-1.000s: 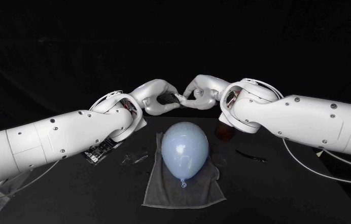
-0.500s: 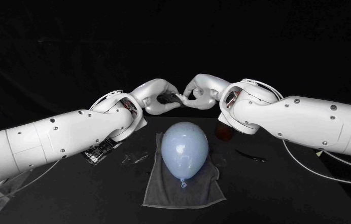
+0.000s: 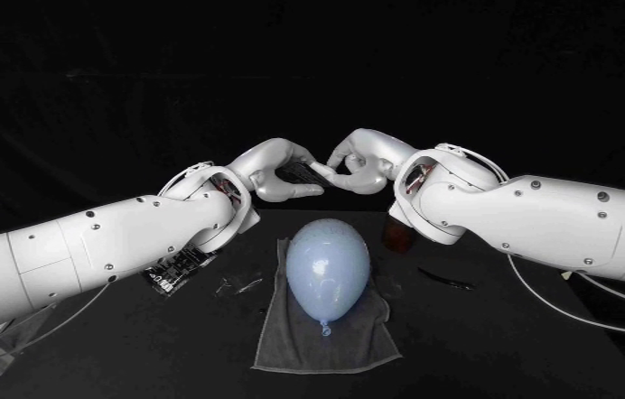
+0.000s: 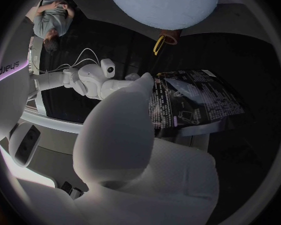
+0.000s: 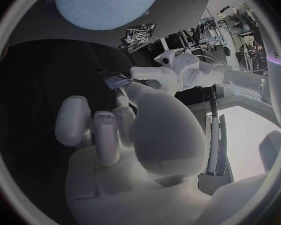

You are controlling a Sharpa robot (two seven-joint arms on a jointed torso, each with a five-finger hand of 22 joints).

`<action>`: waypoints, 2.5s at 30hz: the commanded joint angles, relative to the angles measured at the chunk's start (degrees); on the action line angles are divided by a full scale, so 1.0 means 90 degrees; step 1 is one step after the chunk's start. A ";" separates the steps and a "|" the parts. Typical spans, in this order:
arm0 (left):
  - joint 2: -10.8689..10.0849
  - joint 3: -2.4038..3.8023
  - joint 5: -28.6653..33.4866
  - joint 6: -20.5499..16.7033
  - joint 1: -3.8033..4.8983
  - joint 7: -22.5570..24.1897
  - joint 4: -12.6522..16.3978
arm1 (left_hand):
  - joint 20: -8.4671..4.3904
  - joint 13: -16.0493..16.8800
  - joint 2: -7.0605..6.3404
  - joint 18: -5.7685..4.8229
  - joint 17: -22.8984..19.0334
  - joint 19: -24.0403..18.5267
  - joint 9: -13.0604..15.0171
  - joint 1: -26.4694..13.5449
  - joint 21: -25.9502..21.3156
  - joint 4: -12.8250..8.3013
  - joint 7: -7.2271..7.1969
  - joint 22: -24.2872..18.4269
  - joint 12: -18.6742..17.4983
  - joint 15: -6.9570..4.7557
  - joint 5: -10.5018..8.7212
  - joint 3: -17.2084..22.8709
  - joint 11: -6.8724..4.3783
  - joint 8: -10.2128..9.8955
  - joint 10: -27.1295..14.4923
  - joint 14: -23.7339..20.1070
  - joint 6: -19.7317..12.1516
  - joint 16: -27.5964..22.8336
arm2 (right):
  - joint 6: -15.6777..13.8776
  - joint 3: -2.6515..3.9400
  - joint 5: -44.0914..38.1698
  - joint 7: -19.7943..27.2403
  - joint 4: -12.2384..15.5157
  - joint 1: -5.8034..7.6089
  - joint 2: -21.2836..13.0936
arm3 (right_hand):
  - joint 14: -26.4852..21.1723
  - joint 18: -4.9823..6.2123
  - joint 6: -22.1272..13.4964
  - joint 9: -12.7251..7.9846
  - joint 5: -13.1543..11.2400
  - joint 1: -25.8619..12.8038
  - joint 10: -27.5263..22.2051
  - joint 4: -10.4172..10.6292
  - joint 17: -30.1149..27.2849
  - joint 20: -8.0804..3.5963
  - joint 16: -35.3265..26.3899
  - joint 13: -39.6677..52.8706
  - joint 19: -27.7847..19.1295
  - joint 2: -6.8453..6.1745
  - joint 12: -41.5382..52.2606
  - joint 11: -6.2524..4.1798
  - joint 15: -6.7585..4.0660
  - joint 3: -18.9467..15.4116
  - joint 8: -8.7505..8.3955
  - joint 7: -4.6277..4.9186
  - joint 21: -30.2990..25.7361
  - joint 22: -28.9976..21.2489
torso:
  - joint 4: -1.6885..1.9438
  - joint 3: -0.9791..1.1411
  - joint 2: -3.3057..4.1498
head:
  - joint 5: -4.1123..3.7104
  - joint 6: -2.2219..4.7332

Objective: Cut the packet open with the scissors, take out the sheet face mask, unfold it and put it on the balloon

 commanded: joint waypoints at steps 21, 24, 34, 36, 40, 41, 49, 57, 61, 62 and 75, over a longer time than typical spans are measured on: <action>-0.0599 0.0011 0.2340 -0.0482 0.0011 -0.0022 0.0080 | -0.0001 -0.0003 -0.0459 -0.0401 -0.0048 -0.1013 -0.0059 -0.0215 -0.0233 0.0063 0.0384 -0.0045 0.0031 0.0198 0.0011 -0.1857 0.0191 -0.0375 -0.0647 -0.0540 -0.0483 -0.0340 | -0.0262 0.0005 -0.0588 -0.0796 -0.0650 -0.0014 0.0032 | 0.0562 0.0011 0.0033 0.0504 0.0016 -0.0114 0.0404 -0.0097 0.1166 -0.0067 0.0016 0.0996 0.0036 -0.0035 0.0028 -0.0085 -0.0065 0.0183 0.0463 -0.0092 0.0034 0.0041 | -0.0007 0.0001 -0.0001 | -0.0219 0.0111; -0.0719 0.0011 0.2766 -0.0668 0.0008 -0.0040 0.0062 | -0.0009 0.0013 -0.0394 -0.0357 -0.0020 -0.0543 -0.0041 -0.0278 -0.0130 0.0061 0.0391 0.0019 0.0103 0.0184 0.0011 -0.1697 0.0186 -0.0358 -0.0601 -0.0480 -0.0456 -0.0265 | -0.0397 0.0004 -0.0690 -0.0911 -0.0838 -0.0045 0.0082 | 0.0564 0.0009 0.0033 0.0508 0.0016 -0.0117 0.0406 -0.0100 0.1175 -0.0068 0.0019 0.0999 0.0043 -0.0037 0.0034 -0.0087 -0.0066 0.0188 0.0469 -0.0093 0.0044 0.0053 | 0.0000 0.0000 -0.0004 | -0.0282 0.0149; -0.0730 0.0008 0.3144 -0.1025 -0.0128 -0.0357 0.0193 | -0.0032 0.0173 0.0286 0.0146 0.0374 0.0406 0.0194 -0.0527 0.0403 0.0024 -0.0030 0.0195 0.0772 -0.0248 -0.0010 -0.0788 -0.0239 0.0172 0.0304 0.0482 0.0359 0.0616 | -0.0686 0.0004 -0.0864 -0.1220 -0.1143 -0.0135 0.0233 | 0.0567 0.0003 0.0035 0.0523 0.0016 -0.0131 0.0414 -0.0108 0.1188 -0.0073 0.0022 0.1010 0.0059 -0.0037 0.0050 -0.0091 -0.0070 0.0209 0.0490 -0.0097 0.0065 0.0078 | -0.0008 -0.0010 0.0005 | -0.0466 0.0219; -0.0612 0.0005 0.3187 -0.0915 -0.0158 -0.0425 0.0149 | -0.0049 0.0179 0.0342 0.0190 0.0480 0.0568 0.0207 -0.0589 0.0506 0.0027 -0.0079 0.0228 0.0826 -0.0321 -0.0004 -0.0735 -0.0286 0.0203 0.0373 0.0666 0.0402 0.0848 | -0.0700 0.0004 -0.0880 -0.1279 -0.1166 -0.0146 0.0266 | 0.0567 0.0003 0.0035 0.0523 0.0016 -0.0131 0.0414 -0.0108 0.1188 -0.0073 0.0022 0.1010 0.0059 -0.0037 0.0050 -0.0091 -0.0070 0.0209 0.0490 -0.0097 0.0065 0.0078 | 0.0005 -0.0010 -0.0001 | -0.0482 0.0223; -0.0380 0.0002 0.3489 -0.0596 -0.0197 -0.0561 0.0079 | -0.0270 0.0209 0.0519 0.0213 0.0813 0.1211 0.0247 -0.0954 0.0909 -0.0016 -0.0209 0.0386 0.0950 -0.0585 0.0012 -0.0722 -0.0452 0.0300 0.0641 0.1463 0.0610 0.1538 | -0.0696 0.0004 -0.0911 -0.1379 -0.1201 -0.0164 0.0339 | 0.0567 0.0004 0.0035 0.0527 0.0016 -0.0137 0.0414 -0.0110 0.1190 -0.0074 0.0023 0.1008 0.0056 -0.0036 0.0047 -0.0092 -0.0071 0.0216 0.0497 -0.0098 0.0059 0.0072 | -0.0018 -0.0008 -0.0002 | -0.0473 0.0247; -0.0296 0.0001 0.3659 -0.0485 -0.0205 -0.0605 0.0052 | -0.0402 0.0222 0.0603 0.0227 0.0984 0.1522 0.0263 -0.1114 0.1105 -0.0024 -0.0266 0.0468 0.0979 -0.0704 0.0020 -0.0726 -0.0525 0.0329 0.0751 0.1875 0.0692 0.1869 | -0.0683 0.0004 -0.0926 -0.1415 -0.1217 -0.0172 0.0367 | 0.0566 0.0004 0.0034 0.0528 0.0016 -0.0138 0.0414 -0.0111 0.1186 -0.0074 0.0022 0.1007 0.0057 -0.0035 0.0044 -0.0093 -0.0071 0.0219 0.0498 -0.0099 0.0060 0.0074 | -0.0017 -0.0011 -0.0002 | -0.0481 0.0256; 0.0278 0.0002 0.4504 0.0030 -0.0223 -0.0846 -0.0198 | -0.1216 0.0400 0.0729 0.0178 0.2681 0.2806 0.0336 -0.1730 0.2416 0.0028 -0.0494 0.1125 0.1076 -0.1101 0.0003 -0.1024 -0.0815 0.0281 0.1384 0.2903 0.0805 0.4473 | -0.0534 0.0004 -0.1004 -0.1661 -0.1406 -0.0244 0.0603 | 0.0566 0.0003 0.0014 0.0552 0.0017 -0.0135 0.0420 -0.0166 0.1185 -0.0082 0.0021 0.1009 0.0061 -0.0044 0.0045 -0.0100 -0.0078 0.0295 0.0530 -0.0106 0.0060 0.0081 | -0.0011 -0.0005 0.0007 | -0.0440 0.0290; 0.0767 0.0011 0.4853 -0.0077 -0.0192 -0.1097 -0.0528 | -0.1238 0.0549 0.0685 0.0174 0.3365 0.2675 0.0427 -0.2252 0.2756 0.0034 -0.0499 0.1347 0.1134 -0.1107 -0.0001 -0.1350 -0.0827 0.0315 0.1425 0.2780 0.0794 0.5259 | -0.0476 0.0004 -0.1073 -0.1806 -0.1378 -0.0300 0.0693 | 0.0566 0.0011 0.0007 0.0561 0.0017 -0.0144 0.0421 -0.0179 0.1185 -0.0085 0.0021 0.1010 0.0042 -0.0043 0.0046 -0.0100 -0.0080 0.0327 0.0542 -0.0104 0.0028 0.0051 | -0.0020 0.0000 0.0015 | -0.0424 0.0272; 0.0910 0.0014 0.4823 -0.0161 -0.0174 -0.1302 -0.0591 | -0.1268 0.0692 0.0602 0.0179 0.3887 0.2665 0.0506 -0.2336 0.2967 0.0038 -0.0539 0.1479 0.1300 -0.1140 -0.0002 -0.1418 -0.0867 0.0416 0.1472 0.2906 0.0826 0.5783 | -0.0487 0.0004 -0.1111 -0.1842 -0.1309 -0.0308 0.0696 | 0.0566 0.0012 0.0007 0.0562 0.0017 -0.0146 0.0420 -0.0181 0.1182 -0.0085 0.0020 0.1007 0.0039 -0.0043 0.0041 -0.0099 -0.0080 0.0332 0.0544 -0.0103 0.0024 0.0047 | -0.0015 0.0002 0.0006 | -0.0425 0.0249; 0.0931 0.0015 0.4819 -0.0170 -0.0172 -0.1330 -0.0596 | -0.1275 0.0720 0.0599 0.0180 0.3996 0.2666 0.0521 -0.2363 0.3007 0.0043 -0.0550 0.1503 0.1336 -0.1149 -0.0001 -0.1424 -0.0877 0.0438 0.1484 0.2940 0.0834 0.5886 | -0.0487 0.0004 -0.1115 -0.1845 -0.1300 -0.0309 0.0697 | 0.0566 0.0012 0.0007 0.0562 0.0017 -0.0146 0.0420 -0.0181 0.1182 -0.0085 0.0020 0.1007 0.0039 -0.0043 0.0041 -0.0099 -0.0080 0.0332 0.0544 -0.0103 0.0024 0.0047 | -0.0015 0.0003 0.0006 | -0.0425 0.0248; 0.1172 0.0021 0.4778 -0.0255 -0.0148 -0.1529 -0.0694 | -0.1319 0.0973 0.0648 0.0177 0.4374 0.2548 0.0662 -0.2636 0.3334 0.0038 -0.0623 0.1723 0.1629 -0.1200 0.0000 -0.1405 -0.0942 0.0637 0.1490 0.2997 0.0876 0.6332 | -0.0455 0.0004 -0.1205 -0.1877 -0.1102 -0.0331 0.0706 | 0.0568 0.0008 0.0003 0.0570 0.0016 -0.0158 0.0424 -0.0189 0.1197 -0.0087 0.0024 0.1013 0.0048 -0.0039 0.0048 -0.0099 -0.0081 0.0360 0.0555 -0.0102 0.0036 0.0063 | -0.0015 -0.0006 0.0004 | -0.0418 0.0211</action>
